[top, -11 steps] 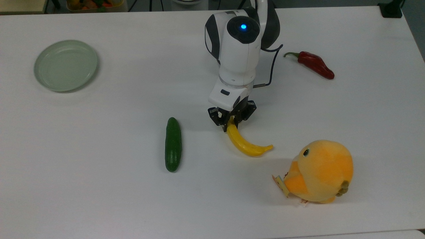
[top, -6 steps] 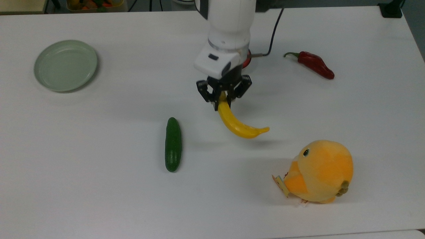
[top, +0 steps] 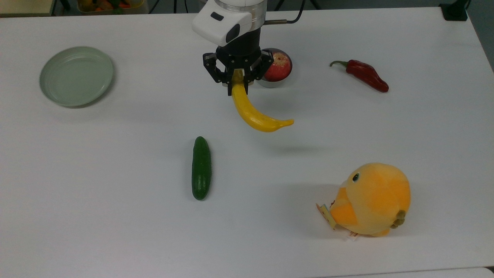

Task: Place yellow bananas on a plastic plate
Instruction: 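Lift the banana and carry it toward the green plate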

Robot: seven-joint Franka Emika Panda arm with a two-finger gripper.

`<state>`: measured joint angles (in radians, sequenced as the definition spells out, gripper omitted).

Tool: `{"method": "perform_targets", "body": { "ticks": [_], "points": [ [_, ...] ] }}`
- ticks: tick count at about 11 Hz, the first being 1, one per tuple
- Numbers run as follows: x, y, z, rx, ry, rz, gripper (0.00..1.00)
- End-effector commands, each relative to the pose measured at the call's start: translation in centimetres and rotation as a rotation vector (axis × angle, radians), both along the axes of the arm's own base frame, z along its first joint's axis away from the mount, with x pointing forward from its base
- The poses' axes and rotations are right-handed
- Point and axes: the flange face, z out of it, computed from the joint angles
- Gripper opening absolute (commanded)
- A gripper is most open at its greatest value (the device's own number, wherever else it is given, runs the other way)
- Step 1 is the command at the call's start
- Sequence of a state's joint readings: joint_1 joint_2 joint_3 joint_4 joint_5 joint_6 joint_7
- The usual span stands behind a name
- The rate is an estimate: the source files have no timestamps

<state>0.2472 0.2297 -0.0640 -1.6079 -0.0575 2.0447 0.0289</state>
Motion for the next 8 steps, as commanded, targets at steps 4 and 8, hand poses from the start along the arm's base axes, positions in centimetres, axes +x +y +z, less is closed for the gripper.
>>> {"method": "perform_targets", "body": {
  "ticks": [4, 8],
  "points": [
    [-2.8, -12.3, 3.9, 0.001, 0.065, -0.18, 0.02],
    [-5.2, -25.7, 1.5, -0.032, 0.142, -0.248, 0.03]
  ]
}}
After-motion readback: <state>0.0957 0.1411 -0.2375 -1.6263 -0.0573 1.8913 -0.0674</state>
